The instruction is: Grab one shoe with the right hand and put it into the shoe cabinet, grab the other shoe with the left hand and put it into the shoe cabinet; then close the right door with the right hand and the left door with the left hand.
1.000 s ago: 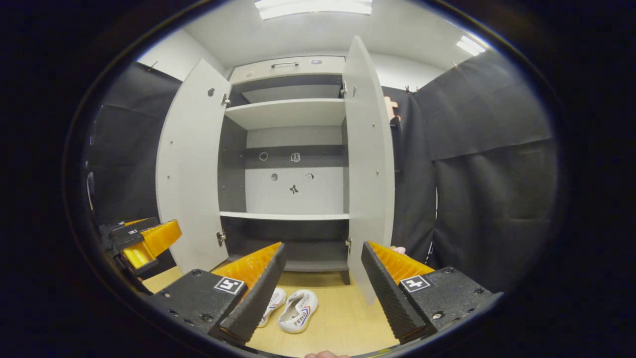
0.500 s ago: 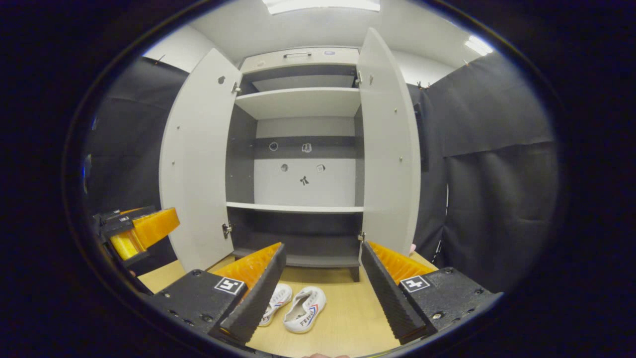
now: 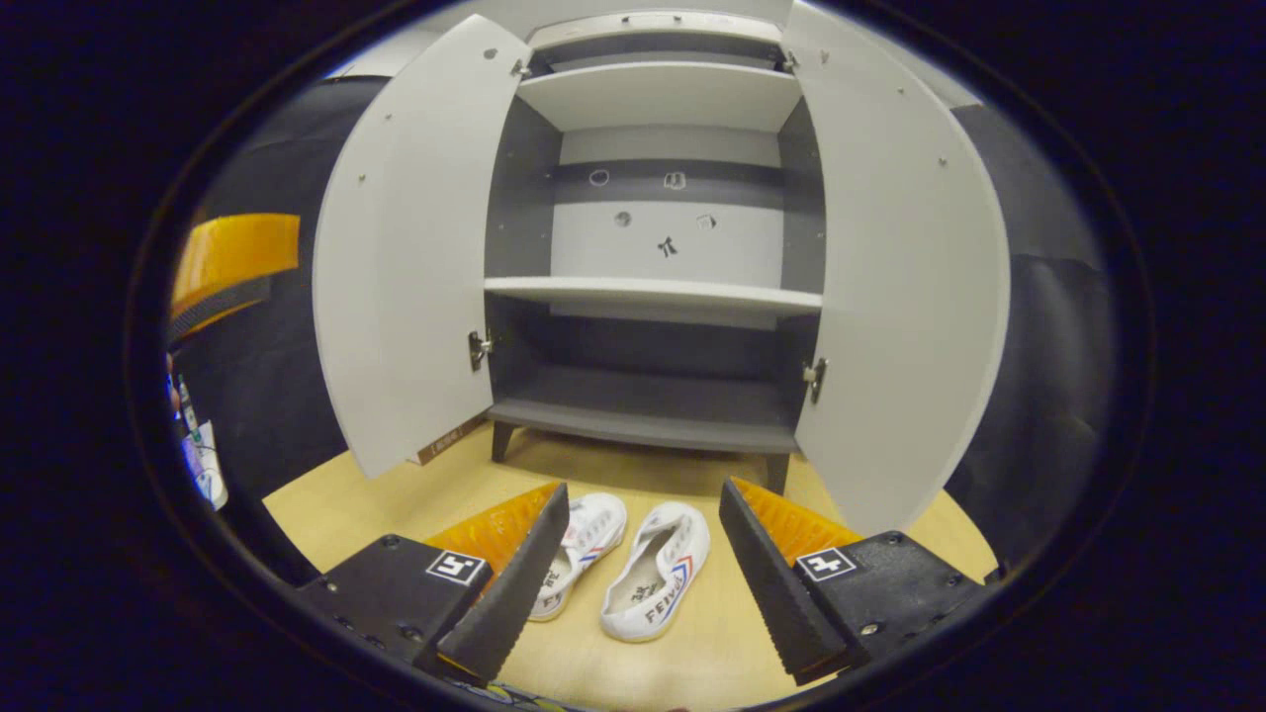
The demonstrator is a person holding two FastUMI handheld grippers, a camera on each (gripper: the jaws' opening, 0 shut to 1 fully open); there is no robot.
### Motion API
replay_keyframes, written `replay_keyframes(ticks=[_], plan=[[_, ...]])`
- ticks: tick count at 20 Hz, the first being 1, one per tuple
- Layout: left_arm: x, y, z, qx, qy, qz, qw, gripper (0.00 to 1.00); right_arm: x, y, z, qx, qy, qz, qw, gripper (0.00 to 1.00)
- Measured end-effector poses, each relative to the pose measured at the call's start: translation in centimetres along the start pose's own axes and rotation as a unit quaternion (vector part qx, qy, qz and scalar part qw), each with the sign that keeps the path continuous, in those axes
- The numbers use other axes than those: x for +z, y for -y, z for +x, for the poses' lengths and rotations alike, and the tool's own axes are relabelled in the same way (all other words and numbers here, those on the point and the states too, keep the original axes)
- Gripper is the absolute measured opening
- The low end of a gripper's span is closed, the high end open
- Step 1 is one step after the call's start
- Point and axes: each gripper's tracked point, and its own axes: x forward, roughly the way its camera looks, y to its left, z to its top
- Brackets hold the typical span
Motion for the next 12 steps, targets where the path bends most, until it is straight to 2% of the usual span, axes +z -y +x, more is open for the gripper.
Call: replay_keyframes(ticks=[1,7,12], plan=[[-0.1,-0.3,0.0,0.002,-0.002,0.000,1.000,0.95,-1.2,-0.7,0.9,0.007,-0.015,0.000,1.000,0.94],[-1.2,-1.8,0.2,0.013,-0.015,-0.001,1.000,0.95,-7.2,-2.5,5.3,0.023,-0.099,0.008,0.995,0.96],[-2.1,-3.0,0.1,0.025,-0.026,-0.007,0.999,0.95,-10.4,-1.9,7.9,0.015,-0.143,0.031,0.989,0.83]])
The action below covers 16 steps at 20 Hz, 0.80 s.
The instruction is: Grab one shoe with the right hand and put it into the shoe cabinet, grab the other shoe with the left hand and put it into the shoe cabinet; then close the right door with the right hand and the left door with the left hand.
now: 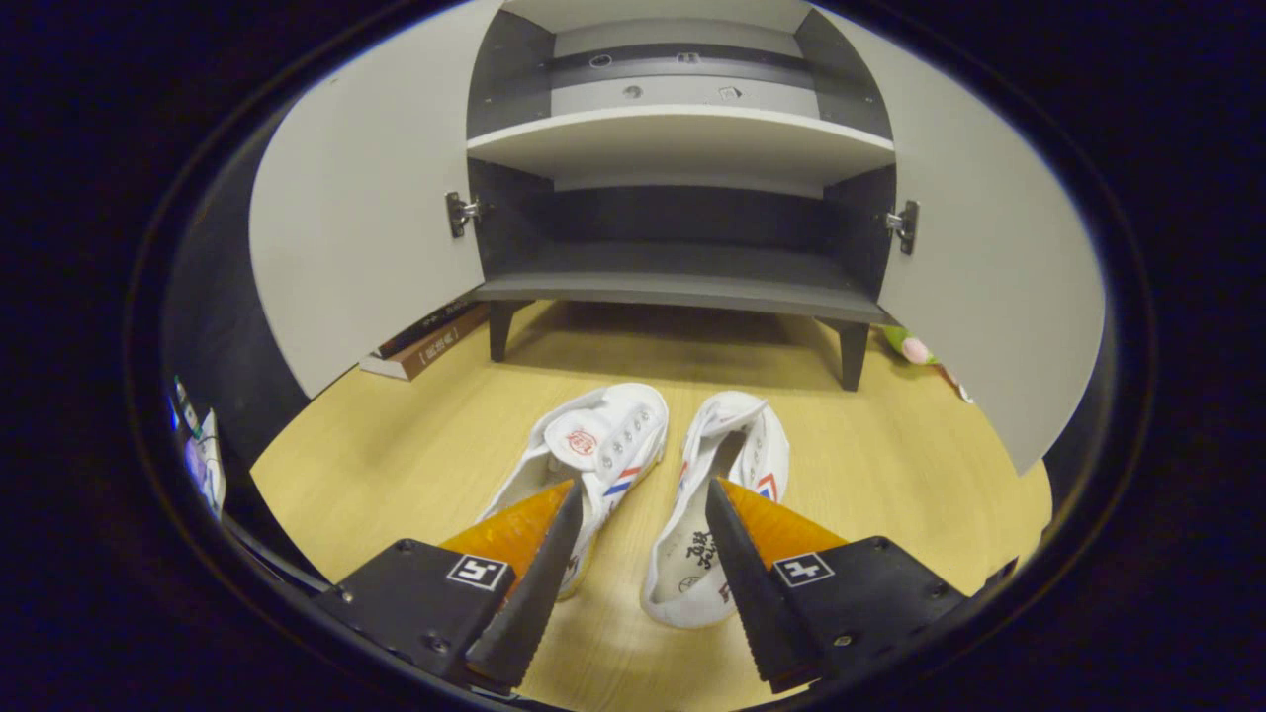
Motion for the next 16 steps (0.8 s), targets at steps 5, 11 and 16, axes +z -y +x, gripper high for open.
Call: replay_keyframes(ticks=[5,11,16], plan=[[-0.7,-1.0,0.0,0.011,-0.010,-0.004,1.000,0.95,-1.1,0.8,2.7,-0.011,-0.027,0.024,0.999,0.77],[-1.4,-1.9,0.9,0.014,-0.016,-0.004,1.000,0.95,-1.1,1.3,4.9,-0.020,-0.033,0.032,0.999,0.57],[-1.7,-2.2,1.4,0.017,-0.020,-0.004,1.000,0.95,-1.3,1.9,6.7,-0.033,-0.045,0.028,0.998,0.37]])
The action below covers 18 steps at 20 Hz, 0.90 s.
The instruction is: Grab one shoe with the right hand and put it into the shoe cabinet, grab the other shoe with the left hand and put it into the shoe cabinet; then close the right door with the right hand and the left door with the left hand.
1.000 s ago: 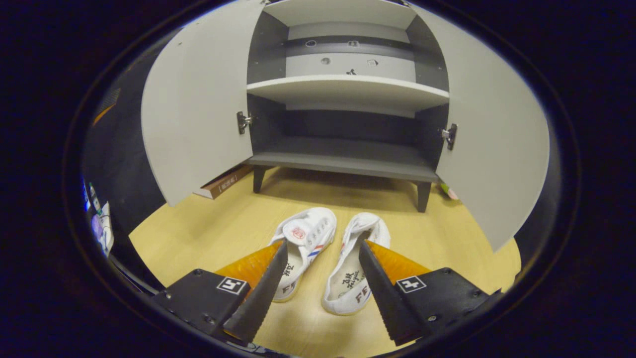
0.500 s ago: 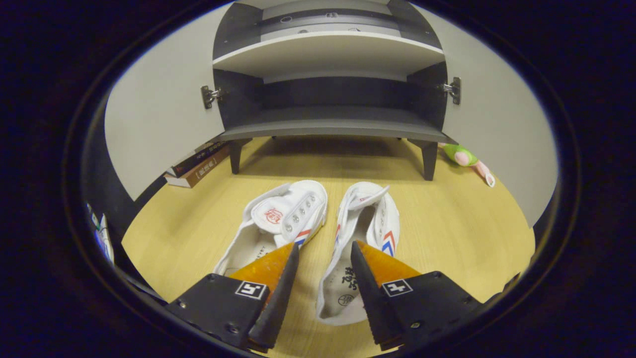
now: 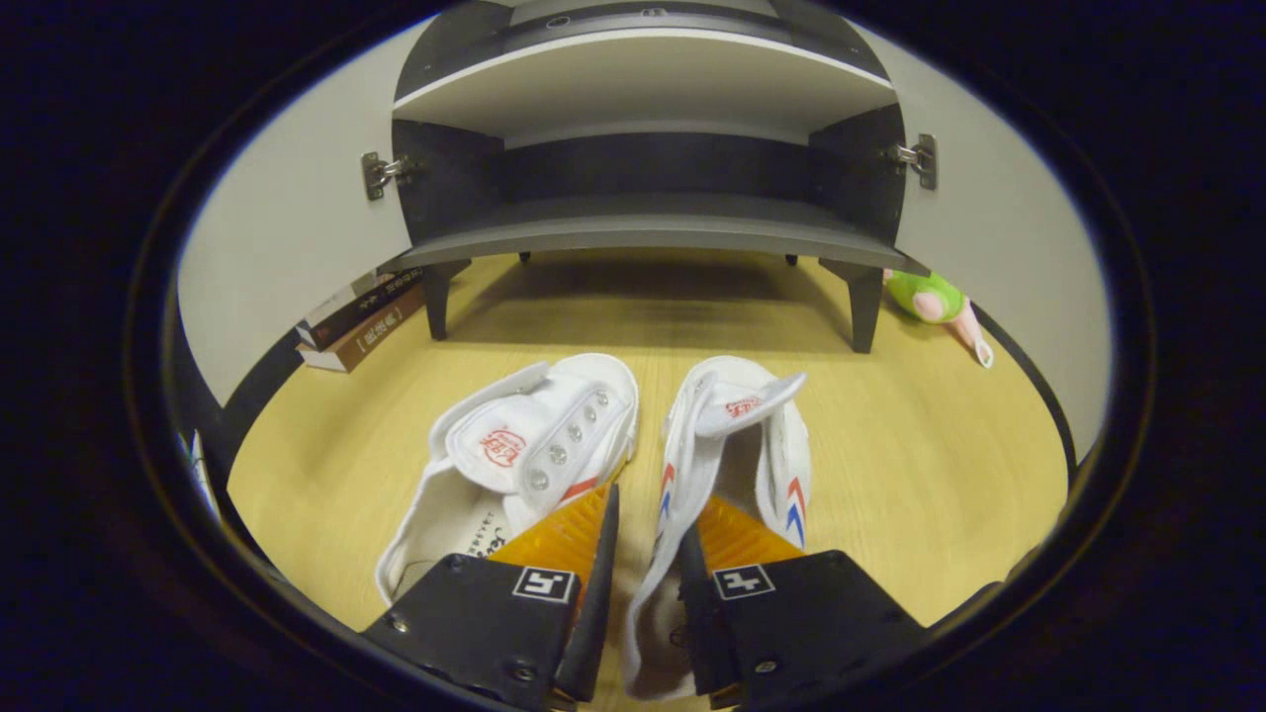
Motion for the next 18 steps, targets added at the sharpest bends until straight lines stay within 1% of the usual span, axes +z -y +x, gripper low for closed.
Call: replay_keyframes(ticks=[2,3,4,5,8,10,11,12,15,18], plan=[[-0.2,-0.2,0.1,0.001,-0.003,0.001,1.000,0.95,0.1,0.6,0.6,-0.016,-0.001,0.003,1.000,0.24],[-0.3,-0.2,0.2,0.002,-0.004,0.001,1.000,0.95,0.2,0.6,0.7,-0.016,0.000,0.003,1.000,0.12],[-0.4,-0.3,0.2,0.004,-0.005,0.001,1.000,0.95,0.1,0.6,0.9,-0.017,0.006,-0.001,1.000,0.15],[-0.5,-0.3,0.3,0.003,-0.006,0.000,1.000,0.95,0.1,0.7,1.0,-0.019,0.010,-0.008,1.000,0.15],[-0.8,-0.3,0.4,0.004,-0.011,0.000,1.000,0.95,0.6,1.1,0.6,-0.011,0.034,-0.020,0.999,0.04],[-0.9,-0.2,0.4,0.002,-0.012,0.001,1.000,0.95,1.2,1.6,0.0,-0.016,0.052,-0.031,0.998,0.04],[-0.9,0.0,0.4,0.001,-0.013,0.002,1.000,0.95,1.5,2.0,-0.5,-0.022,0.061,-0.046,0.997,0.01],[-0.9,0.1,0.4,-0.001,-0.013,0.003,1.000,0.95,1.7,2.1,-1.0,-0.021,0.067,-0.057,0.996,0.04],[-0.7,0.7,0.3,-0.006,-0.008,0.007,1.000,0.95,2.2,2.0,-3.8,-0.008,0.085,-0.059,0.995,0.03],[-0.5,1.6,0.5,-0.013,0.000,0.011,1.000,0.95,4.5,2.1,-8.3,-0.006,0.125,-0.075,0.989,0.04]])
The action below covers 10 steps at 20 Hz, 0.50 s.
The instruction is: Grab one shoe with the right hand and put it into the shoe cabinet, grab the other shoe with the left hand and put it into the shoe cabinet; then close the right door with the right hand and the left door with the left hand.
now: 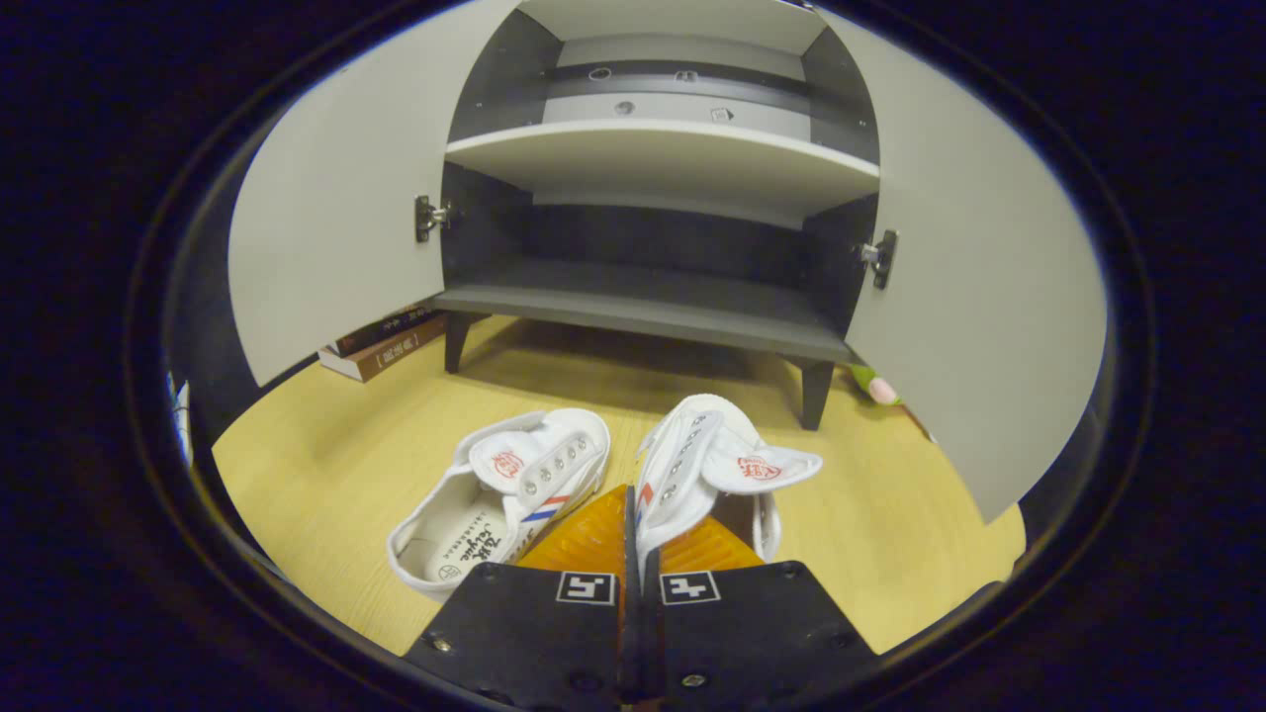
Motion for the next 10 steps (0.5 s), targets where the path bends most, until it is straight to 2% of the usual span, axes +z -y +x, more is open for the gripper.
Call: replay_keyframes(ticks=[5,10], plan=[[0.3,1.9,0.1,-0.016,0.007,-0.009,1.000,0.95,10.5,0.6,-6.5,0.012,0.088,0.001,0.996,0.03],[0.7,3.8,0.0,-0.035,0.013,-0.012,0.999,0.95,22.4,2.2,-8.0,0.023,0.148,-0.007,0.989,0.04]])
